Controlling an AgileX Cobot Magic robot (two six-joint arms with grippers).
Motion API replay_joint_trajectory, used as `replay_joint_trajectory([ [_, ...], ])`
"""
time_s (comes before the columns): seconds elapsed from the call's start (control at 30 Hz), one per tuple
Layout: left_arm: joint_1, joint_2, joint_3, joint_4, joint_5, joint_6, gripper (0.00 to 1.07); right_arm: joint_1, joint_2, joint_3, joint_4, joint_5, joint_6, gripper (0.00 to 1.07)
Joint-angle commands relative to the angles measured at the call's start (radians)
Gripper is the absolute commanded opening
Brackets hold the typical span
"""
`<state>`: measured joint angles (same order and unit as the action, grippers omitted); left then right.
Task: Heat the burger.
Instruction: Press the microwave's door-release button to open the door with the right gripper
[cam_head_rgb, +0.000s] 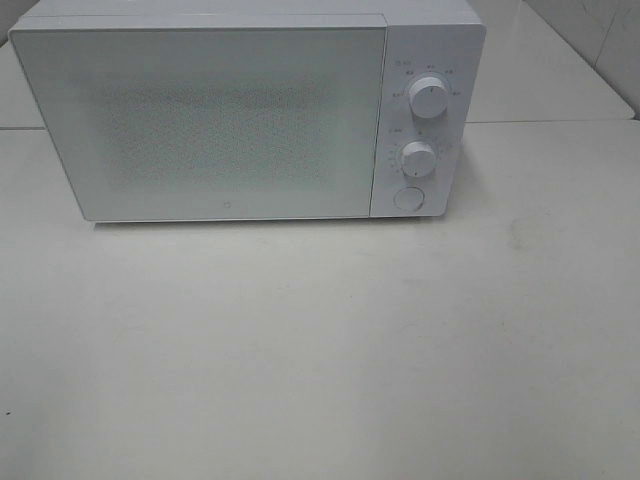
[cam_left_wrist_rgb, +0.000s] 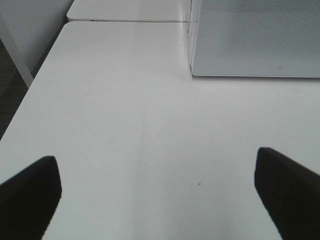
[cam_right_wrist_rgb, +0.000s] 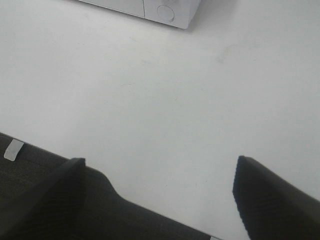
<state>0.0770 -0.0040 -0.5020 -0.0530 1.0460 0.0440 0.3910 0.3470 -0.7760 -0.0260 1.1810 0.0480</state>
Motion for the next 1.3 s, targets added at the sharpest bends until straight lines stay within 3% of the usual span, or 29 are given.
replay_joint_trajectory([
  [0.03,-0.006,-0.026,0.004,-0.003,-0.007,0.0,1.0,-0.006,-0.04,0.028,-0.007,0.004,0.006,0.76],
  [0.2,-0.006,-0.026,0.004,-0.003,-0.007,0.0,1.0,-0.026,-0.218,0.147,-0.004,-0.07,0.006,0.76],
  [0.3,-0.006,-0.026,0.004,-0.003,-0.007,0.0,1.0,-0.043,-0.237,0.162,-0.004,-0.081,0.006,0.76],
  [0.53,-0.006,-0.026,0.004,-0.003,-0.007,0.0,1.0,-0.19,-0.38,0.27,0.004,-0.146,0.004,0.76],
  [0.83,-0.006,-0.021,0.004,-0.003,-0.007,0.0,1.0,-0.272,-0.378,0.269,0.005,-0.146,0.001,0.76],
  [1.3,-0.006,-0.021,0.004,-0.003,-0.007,0.0,1.0,-0.272,-0.378,0.265,0.009,-0.15,0.001,0.76],
])
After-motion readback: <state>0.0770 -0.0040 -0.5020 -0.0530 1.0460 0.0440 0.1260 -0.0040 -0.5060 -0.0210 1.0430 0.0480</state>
